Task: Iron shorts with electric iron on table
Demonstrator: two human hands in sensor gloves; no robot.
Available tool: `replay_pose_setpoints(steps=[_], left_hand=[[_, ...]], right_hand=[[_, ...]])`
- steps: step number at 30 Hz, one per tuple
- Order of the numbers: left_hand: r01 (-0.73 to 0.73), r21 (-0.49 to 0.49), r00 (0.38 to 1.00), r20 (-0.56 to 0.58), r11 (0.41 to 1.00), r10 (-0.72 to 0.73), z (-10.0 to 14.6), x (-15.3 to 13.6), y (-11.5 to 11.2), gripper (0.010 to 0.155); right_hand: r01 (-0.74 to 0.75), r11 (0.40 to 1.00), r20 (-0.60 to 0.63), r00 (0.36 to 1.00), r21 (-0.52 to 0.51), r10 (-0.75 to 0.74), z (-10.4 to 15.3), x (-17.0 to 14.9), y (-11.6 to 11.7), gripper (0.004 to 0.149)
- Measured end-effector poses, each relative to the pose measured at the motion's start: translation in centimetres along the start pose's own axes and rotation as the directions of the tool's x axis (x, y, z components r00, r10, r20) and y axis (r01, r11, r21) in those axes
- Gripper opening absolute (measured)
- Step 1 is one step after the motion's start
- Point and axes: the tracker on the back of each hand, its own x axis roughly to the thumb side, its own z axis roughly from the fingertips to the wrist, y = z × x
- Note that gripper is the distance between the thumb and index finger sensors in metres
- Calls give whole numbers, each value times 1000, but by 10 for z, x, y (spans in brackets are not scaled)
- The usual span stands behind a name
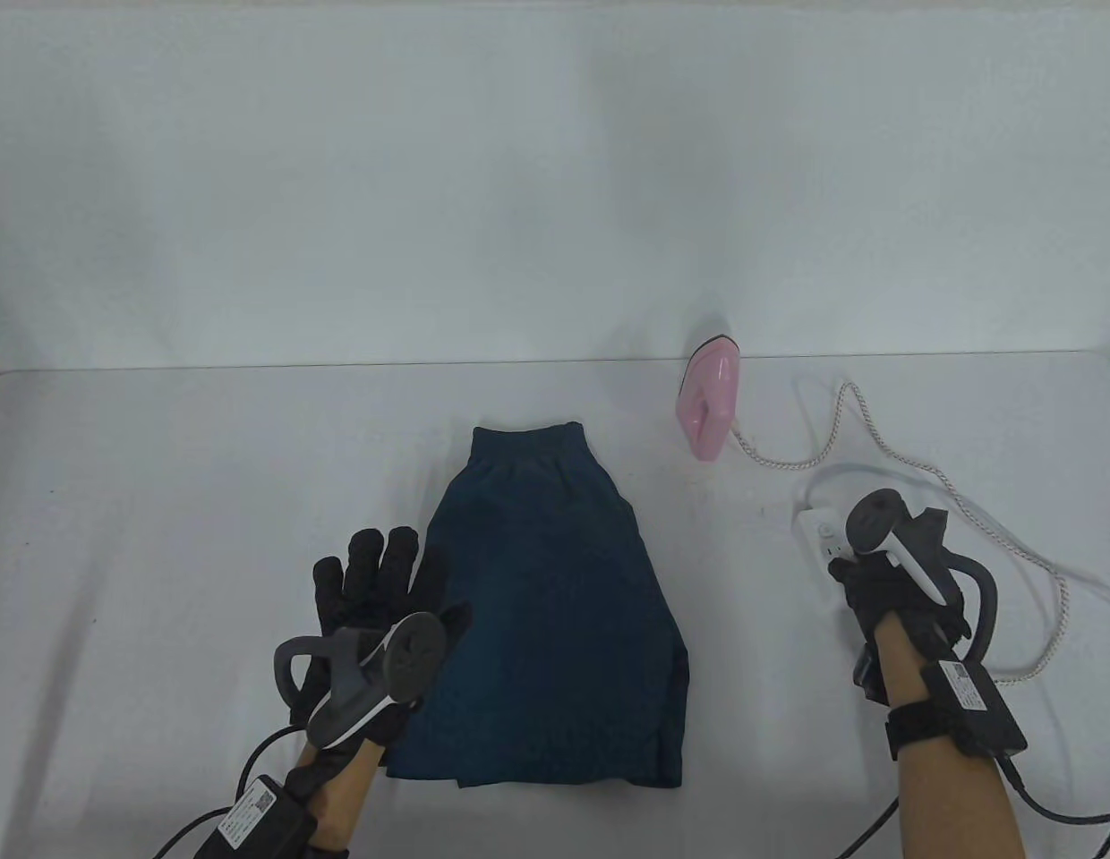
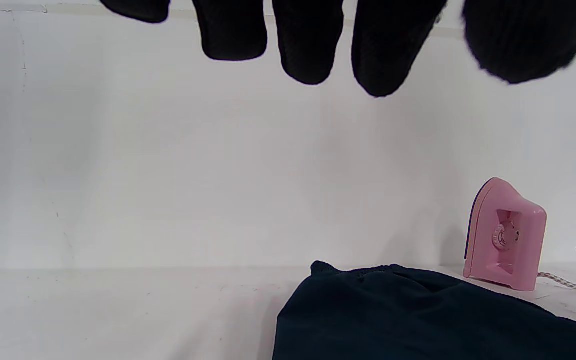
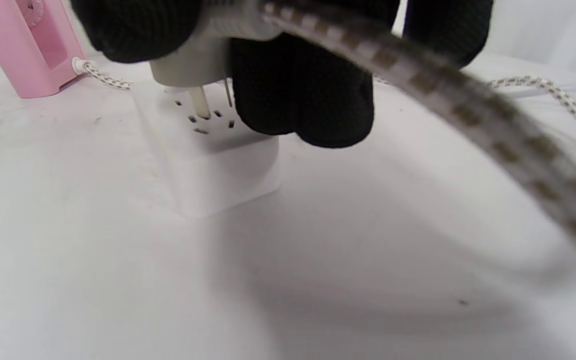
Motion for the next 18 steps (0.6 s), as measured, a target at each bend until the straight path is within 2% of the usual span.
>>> replay_pose_setpoints(steps=[13, 18], left_hand=[[4, 3, 1000, -8, 1000, -4, 0, -1, 0, 67], [2, 6, 1000, -9, 1000, -2, 0, -1, 0, 67]], right_hand=[[21, 999, -32, 999, 42, -20, -5, -4, 7, 68], [-3, 1000, -43, 999, 20, 4, -4, -1, 7, 69]])
